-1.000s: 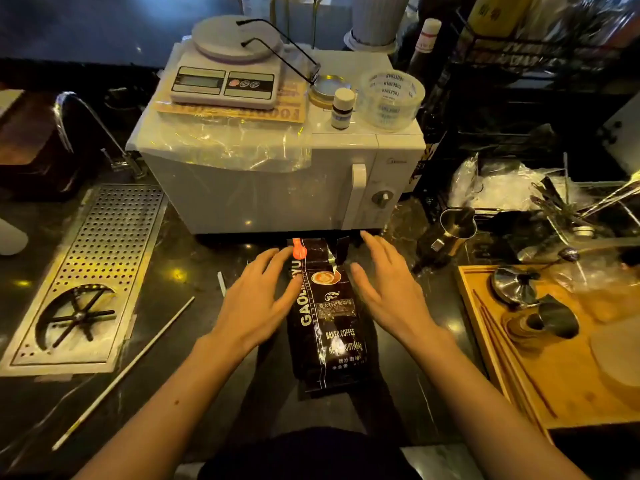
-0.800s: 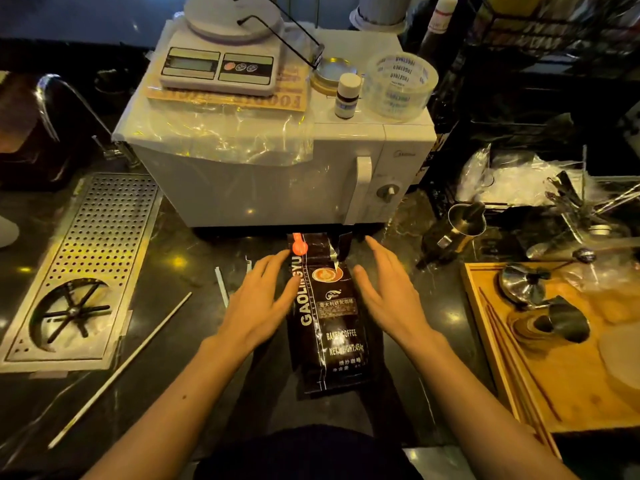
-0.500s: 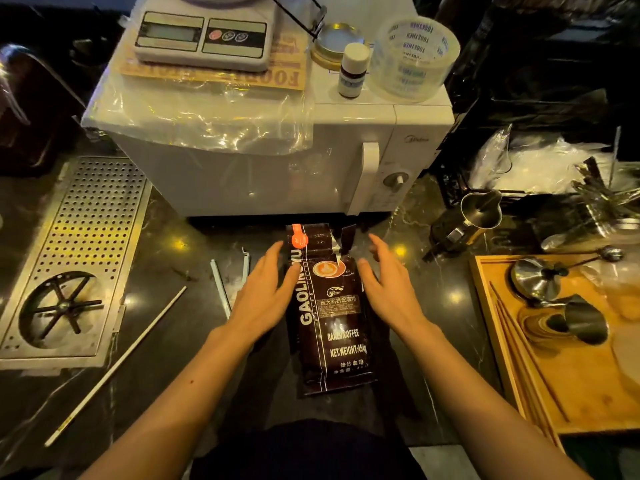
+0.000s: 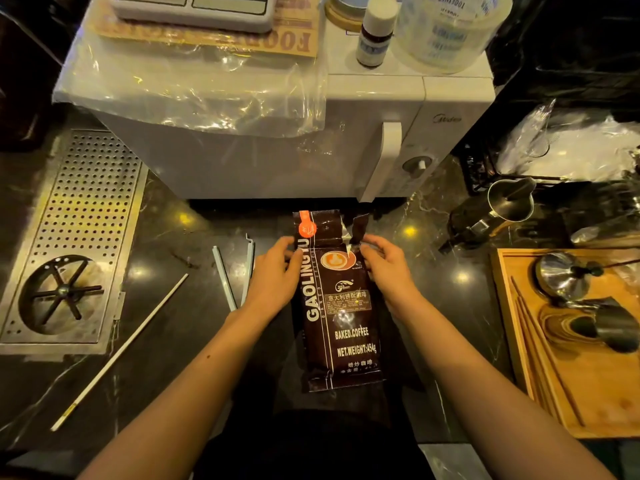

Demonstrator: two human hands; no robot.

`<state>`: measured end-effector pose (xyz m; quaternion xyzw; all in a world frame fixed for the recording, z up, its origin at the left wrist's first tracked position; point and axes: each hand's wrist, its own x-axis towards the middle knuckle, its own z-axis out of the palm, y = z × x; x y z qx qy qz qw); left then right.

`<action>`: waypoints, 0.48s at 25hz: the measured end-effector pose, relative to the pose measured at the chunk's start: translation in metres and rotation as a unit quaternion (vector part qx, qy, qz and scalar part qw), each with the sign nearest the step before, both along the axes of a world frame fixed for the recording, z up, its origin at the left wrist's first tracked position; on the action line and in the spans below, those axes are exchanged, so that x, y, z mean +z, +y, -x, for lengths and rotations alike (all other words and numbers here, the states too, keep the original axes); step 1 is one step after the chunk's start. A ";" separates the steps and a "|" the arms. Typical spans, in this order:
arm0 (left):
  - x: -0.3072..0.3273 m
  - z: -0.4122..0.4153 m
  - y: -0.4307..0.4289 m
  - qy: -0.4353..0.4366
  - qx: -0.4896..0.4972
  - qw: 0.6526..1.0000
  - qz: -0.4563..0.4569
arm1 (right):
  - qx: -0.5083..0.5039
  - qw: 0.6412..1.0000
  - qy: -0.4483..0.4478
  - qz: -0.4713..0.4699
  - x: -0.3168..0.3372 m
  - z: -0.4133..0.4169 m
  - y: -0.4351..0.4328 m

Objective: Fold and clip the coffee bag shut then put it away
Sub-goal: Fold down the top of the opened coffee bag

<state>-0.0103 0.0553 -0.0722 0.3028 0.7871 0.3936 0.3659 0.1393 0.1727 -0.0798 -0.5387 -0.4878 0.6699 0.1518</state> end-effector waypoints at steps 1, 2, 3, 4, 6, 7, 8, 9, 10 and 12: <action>-0.001 0.000 0.000 -0.008 0.006 1.000 -0.002 | -0.002 1.000 0.000 0.000 -0.002 0.001 0.000; -0.003 0.001 0.001 -0.014 0.011 1.000 -0.003 | -0.001 1.000 0.000 -0.002 -0.004 0.001 -0.001; -0.004 0.001 0.000 -0.018 0.017 1.000 -0.005 | 0.000 1.000 0.000 -0.006 -0.005 0.000 -0.002; -0.004 0.001 -0.001 -0.021 0.023 0.999 -0.007 | -0.004 1.000 0.000 -0.010 -0.006 -0.001 -0.003; -0.001 0.001 -0.003 -0.027 0.036 0.999 -0.019 | -0.015 1.000 0.008 -0.025 -0.003 -0.003 -0.006; 0.001 0.001 -0.005 -0.029 0.039 0.998 -0.031 | -0.016 0.999 0.013 -0.039 0.001 -0.004 -0.007; 0.004 0.001 -0.006 -0.029 0.040 0.998 -0.042 | -0.015 0.998 0.018 -0.055 0.005 -0.006 -0.008; 0.007 0.001 -0.009 -0.026 0.037 0.997 -0.055 | -0.013 0.997 0.021 -0.072 0.010 -0.007 -0.010; 0.012 0.000 -0.011 -0.020 0.032 0.997 -0.067 | -0.010 0.996 0.023 -0.088 0.014 -0.008 -0.011; 0.022 -0.003 -0.017 -0.004 0.021 0.996 -0.090 | -0.002 0.993 0.029 -0.117 0.025 -0.011 -0.015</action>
